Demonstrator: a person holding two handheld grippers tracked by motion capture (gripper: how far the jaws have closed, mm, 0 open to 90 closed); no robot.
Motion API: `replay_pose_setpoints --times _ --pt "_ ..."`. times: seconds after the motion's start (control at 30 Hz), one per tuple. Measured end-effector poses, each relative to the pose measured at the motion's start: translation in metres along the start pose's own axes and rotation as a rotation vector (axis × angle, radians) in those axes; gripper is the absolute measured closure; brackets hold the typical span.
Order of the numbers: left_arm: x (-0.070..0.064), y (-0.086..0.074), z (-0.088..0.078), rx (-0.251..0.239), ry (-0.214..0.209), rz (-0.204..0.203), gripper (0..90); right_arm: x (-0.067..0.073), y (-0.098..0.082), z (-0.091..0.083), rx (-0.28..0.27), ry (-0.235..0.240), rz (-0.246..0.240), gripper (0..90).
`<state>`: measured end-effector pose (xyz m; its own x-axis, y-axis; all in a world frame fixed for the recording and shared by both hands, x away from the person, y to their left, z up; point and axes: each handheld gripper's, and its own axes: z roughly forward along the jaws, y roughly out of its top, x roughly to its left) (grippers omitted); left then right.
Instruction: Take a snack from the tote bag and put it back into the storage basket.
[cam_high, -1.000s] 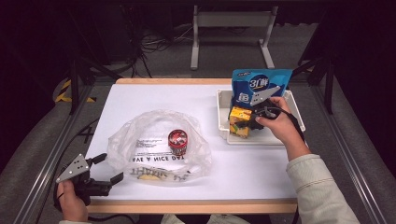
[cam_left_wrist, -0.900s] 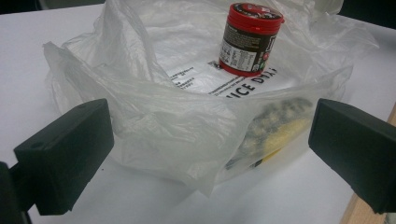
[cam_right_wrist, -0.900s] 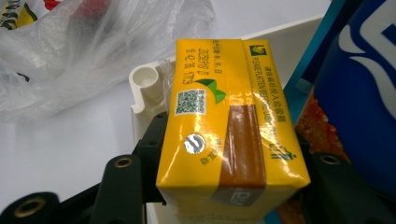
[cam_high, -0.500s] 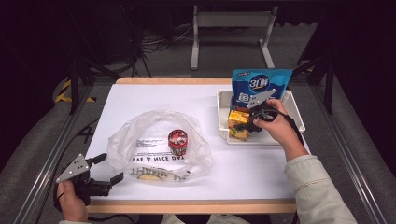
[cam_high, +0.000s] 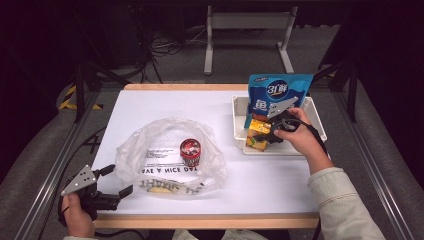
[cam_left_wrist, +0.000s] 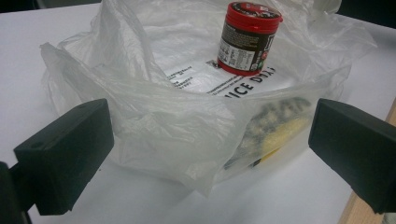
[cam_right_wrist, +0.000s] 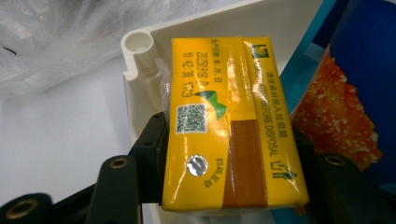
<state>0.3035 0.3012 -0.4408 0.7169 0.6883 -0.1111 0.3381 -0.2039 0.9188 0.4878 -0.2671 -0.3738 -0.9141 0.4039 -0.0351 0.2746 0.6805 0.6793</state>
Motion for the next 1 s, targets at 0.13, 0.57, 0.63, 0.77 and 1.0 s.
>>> replay_pose_setpoints --times 0.13,0.57,0.63,0.77,1.0 --pt "0.0 0.0 0.0 0.0 0.0 -0.003 0.6 0.004 0.003 -0.004 -0.028 -0.024 0.007 35.4" --pt "0.0 0.001 0.002 0.0 -0.004 -0.005 0.6 0.023 0.015 -0.035 -0.13 -0.106 0.006 34.1" --pt "0.0 0.001 0.002 0.001 -0.004 0.0 0.6 0.025 0.016 -0.037 -0.13 -0.11 0.002 35.6" --pt "0.0 0.001 0.003 0.001 -0.003 0.001 0.6 0.038 0.016 -0.048 -0.168 -0.125 0.001 50.3" --pt "-0.001 0.001 0.002 0.003 -0.014 0.004 0.6 0.056 0.01 -0.058 -0.246 -0.125 0.017 80.4"
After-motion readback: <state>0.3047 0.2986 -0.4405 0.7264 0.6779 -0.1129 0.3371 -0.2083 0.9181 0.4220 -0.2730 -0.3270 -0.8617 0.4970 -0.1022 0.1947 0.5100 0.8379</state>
